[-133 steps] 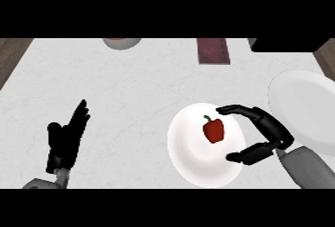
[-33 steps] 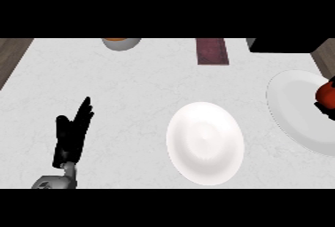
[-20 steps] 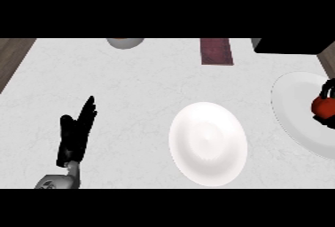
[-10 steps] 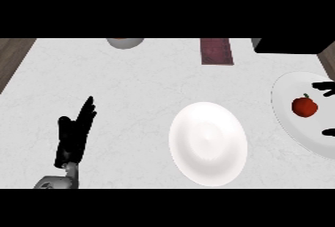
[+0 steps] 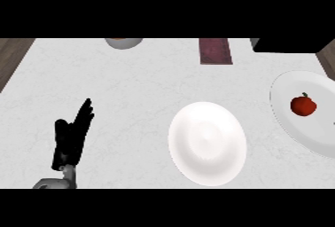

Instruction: Pick the bell pepper from the plate and place it in the plate

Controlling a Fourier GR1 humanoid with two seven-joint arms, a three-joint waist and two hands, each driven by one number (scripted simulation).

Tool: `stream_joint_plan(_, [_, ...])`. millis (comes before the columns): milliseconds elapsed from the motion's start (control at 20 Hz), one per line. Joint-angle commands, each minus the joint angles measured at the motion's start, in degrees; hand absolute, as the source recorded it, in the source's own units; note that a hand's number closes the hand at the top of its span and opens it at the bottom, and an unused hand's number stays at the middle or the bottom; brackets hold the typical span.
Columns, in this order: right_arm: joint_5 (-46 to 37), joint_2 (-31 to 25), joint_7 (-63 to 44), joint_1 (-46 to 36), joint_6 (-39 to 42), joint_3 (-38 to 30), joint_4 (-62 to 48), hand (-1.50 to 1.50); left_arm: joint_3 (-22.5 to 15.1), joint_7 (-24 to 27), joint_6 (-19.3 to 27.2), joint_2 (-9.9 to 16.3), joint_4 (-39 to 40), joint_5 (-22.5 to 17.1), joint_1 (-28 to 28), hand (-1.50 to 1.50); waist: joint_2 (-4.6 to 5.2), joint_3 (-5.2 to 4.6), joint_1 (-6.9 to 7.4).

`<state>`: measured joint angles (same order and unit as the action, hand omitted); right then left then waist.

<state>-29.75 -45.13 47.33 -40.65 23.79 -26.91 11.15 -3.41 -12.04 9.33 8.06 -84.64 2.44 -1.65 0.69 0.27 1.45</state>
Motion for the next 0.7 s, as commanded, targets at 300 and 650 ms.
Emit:
stream_joint_plan(300, [4.3, -2.5, 7.5, 3.1, 16.4, -1.7, -1.5, -1.50, 1.1, -2.4, 0.1, 0.5, -0.3, -0.3, -1.7, 0.00, 0.02, 0.08, -0.07])
stream_joint_plan(650, [4.5, 0.6, 11.5, 6.5, 12.8, 0.2, 1.3, -1.50, 0.4, -0.4, -0.1, -0.3, -0.7, -0.1, -0.2, 0.00, 0.03, 0.09, 0.15])
